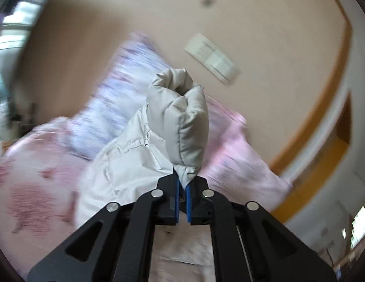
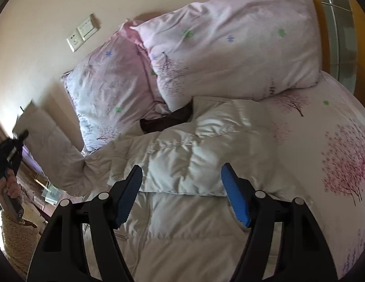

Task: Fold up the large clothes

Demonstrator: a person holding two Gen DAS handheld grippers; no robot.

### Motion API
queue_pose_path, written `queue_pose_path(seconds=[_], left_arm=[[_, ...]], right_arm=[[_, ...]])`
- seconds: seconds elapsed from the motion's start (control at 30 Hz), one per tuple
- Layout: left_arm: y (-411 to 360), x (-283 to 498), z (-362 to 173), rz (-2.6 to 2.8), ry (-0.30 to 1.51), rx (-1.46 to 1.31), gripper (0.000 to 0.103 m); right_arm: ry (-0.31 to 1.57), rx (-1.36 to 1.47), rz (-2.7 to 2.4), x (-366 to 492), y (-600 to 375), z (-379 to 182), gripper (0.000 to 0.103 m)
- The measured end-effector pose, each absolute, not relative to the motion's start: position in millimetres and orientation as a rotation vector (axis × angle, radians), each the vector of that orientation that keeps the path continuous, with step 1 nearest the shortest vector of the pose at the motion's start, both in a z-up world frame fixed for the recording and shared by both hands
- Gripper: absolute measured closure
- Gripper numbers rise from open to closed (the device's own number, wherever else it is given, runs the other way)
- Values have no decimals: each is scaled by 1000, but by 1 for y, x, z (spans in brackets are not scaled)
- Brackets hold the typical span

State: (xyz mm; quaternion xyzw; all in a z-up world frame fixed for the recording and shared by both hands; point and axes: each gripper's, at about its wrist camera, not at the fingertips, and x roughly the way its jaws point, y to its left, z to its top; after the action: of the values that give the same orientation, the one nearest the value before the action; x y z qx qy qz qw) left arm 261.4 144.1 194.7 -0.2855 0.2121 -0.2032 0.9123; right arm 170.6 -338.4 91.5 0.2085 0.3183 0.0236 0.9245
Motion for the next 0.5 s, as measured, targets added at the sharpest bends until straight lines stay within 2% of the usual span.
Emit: queue_pose_path(seconds=[0.27, 0.5], left_arm=[[7, 277, 182, -624, 526, -462, 99], [-88, 284, 127, -645, 666, -275, 99]], right_arm=[[627, 440, -17, 156, -360, 93, 29], [627, 460, -68, 154, -377, 89, 28]])
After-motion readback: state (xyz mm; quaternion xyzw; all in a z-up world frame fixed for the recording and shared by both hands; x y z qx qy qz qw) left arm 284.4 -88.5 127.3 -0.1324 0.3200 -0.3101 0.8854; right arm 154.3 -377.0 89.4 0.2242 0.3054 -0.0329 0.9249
